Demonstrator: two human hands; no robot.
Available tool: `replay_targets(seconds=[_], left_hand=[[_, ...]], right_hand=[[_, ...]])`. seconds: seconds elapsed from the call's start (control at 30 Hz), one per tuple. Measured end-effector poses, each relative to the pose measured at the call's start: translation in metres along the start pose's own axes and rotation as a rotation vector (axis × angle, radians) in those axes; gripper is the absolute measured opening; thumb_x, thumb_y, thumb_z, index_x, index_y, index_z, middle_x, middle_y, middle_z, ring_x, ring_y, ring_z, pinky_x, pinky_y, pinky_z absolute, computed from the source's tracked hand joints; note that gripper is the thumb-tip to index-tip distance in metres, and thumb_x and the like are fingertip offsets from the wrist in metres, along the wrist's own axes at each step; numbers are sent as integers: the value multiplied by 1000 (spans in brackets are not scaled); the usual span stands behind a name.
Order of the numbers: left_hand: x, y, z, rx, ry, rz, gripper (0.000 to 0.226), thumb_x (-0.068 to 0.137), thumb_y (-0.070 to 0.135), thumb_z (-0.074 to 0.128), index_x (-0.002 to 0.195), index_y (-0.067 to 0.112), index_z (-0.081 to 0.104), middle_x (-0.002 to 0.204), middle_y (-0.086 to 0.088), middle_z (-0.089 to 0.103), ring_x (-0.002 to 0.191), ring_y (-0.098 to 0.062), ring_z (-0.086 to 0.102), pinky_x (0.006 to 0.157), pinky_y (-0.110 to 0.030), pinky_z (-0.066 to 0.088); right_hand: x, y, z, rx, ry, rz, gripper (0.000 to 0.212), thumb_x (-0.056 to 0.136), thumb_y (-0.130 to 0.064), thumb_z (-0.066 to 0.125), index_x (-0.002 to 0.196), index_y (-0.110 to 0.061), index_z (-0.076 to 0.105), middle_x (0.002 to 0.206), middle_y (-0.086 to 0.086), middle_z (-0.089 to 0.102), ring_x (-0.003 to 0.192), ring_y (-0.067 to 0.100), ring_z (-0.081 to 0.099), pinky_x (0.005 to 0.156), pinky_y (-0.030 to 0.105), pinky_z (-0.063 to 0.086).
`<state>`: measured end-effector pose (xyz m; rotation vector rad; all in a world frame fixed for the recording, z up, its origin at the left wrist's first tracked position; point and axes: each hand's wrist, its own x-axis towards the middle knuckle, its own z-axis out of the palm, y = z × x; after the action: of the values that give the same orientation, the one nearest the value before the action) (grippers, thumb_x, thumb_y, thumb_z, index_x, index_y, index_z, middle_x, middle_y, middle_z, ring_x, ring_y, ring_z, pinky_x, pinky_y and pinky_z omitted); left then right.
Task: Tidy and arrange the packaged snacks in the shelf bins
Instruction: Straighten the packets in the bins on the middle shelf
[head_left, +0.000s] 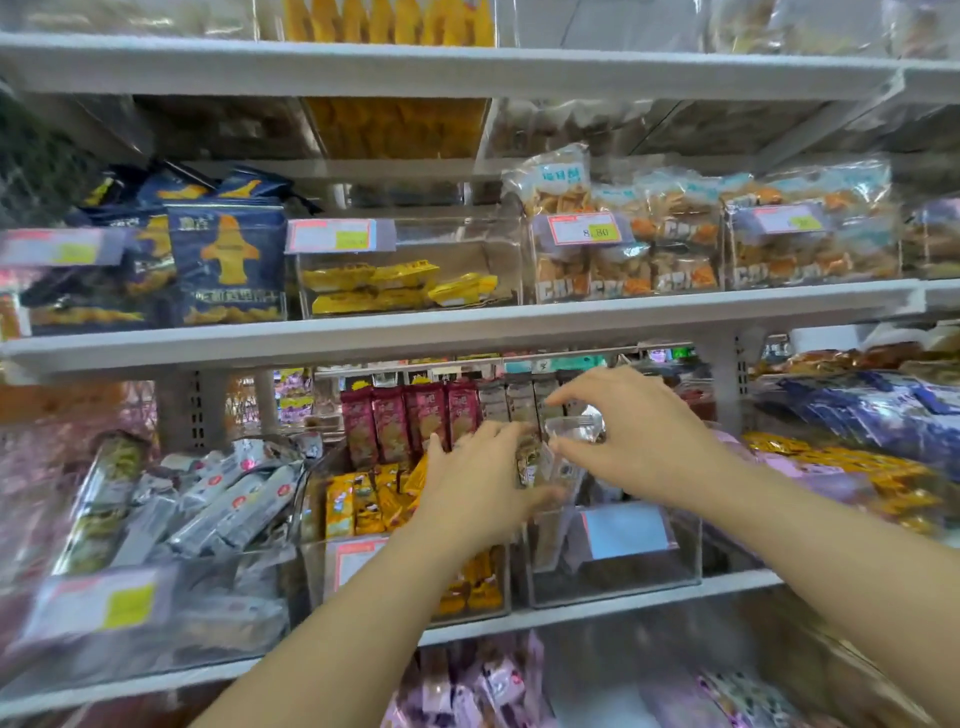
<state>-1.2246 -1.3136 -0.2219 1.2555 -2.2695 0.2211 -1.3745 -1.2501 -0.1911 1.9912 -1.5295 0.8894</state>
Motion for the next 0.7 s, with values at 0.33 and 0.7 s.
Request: replay_targets(seconds=[0.33, 0.7], left_hand=[[-110, -61, -11, -245, 189, -8, 37, 89, 43, 58, 124, 33, 56, 118, 13, 61, 102, -9, 60, 88, -38, 50], [-239, -162, 31, -327, 201, -431, 26, 88, 29, 63, 113, 35, 62, 92, 24, 63, 77, 3, 61, 78, -35, 54]], right_hand=[[-57, -77, 54, 246, -75, -94, 32, 85, -37, 65, 116, -28, 64, 112, -10, 63, 104, 11, 54, 90, 34, 45], [-109, -164, 157, 411, -408, -161, 29, 86, -31, 63, 115, -27, 64, 113, -11, 65, 102, 10, 59, 88, 32, 48]])
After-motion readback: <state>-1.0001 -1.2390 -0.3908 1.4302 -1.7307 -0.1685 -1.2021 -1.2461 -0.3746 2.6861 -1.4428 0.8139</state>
